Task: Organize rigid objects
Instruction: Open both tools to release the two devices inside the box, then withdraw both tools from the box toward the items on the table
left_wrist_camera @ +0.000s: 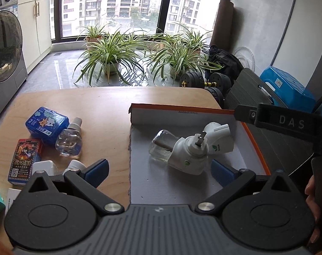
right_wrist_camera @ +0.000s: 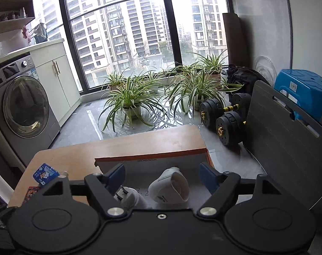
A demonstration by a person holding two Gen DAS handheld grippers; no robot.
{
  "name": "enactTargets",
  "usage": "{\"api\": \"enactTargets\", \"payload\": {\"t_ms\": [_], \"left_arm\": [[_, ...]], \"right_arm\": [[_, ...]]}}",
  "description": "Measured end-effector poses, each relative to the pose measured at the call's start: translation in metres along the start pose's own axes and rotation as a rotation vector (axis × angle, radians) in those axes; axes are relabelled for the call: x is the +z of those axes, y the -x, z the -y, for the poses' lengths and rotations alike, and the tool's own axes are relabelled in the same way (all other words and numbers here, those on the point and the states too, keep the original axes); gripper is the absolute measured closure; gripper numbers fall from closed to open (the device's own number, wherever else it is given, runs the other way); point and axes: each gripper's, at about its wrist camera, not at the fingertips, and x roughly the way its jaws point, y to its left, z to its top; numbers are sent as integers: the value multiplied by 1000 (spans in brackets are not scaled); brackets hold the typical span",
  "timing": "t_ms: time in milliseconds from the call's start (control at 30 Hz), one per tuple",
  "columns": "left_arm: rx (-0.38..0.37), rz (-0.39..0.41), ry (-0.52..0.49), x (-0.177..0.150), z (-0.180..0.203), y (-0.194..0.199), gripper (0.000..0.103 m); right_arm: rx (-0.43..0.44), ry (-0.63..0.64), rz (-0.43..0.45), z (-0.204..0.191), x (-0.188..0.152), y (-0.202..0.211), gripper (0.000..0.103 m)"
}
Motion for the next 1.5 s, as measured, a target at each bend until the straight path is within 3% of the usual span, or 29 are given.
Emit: {"api": "enactTargets", "payload": {"t_ms": [567, 1500], "left_arm": [[39, 29, 59, -31, -24, 49, 0], [131, 51, 127, -63, -102, 103, 0]], "right_arm": [[10, 24, -5, -30, -50, 50, 7], [128, 107, -86, -114, -90, 66, 7]]}}
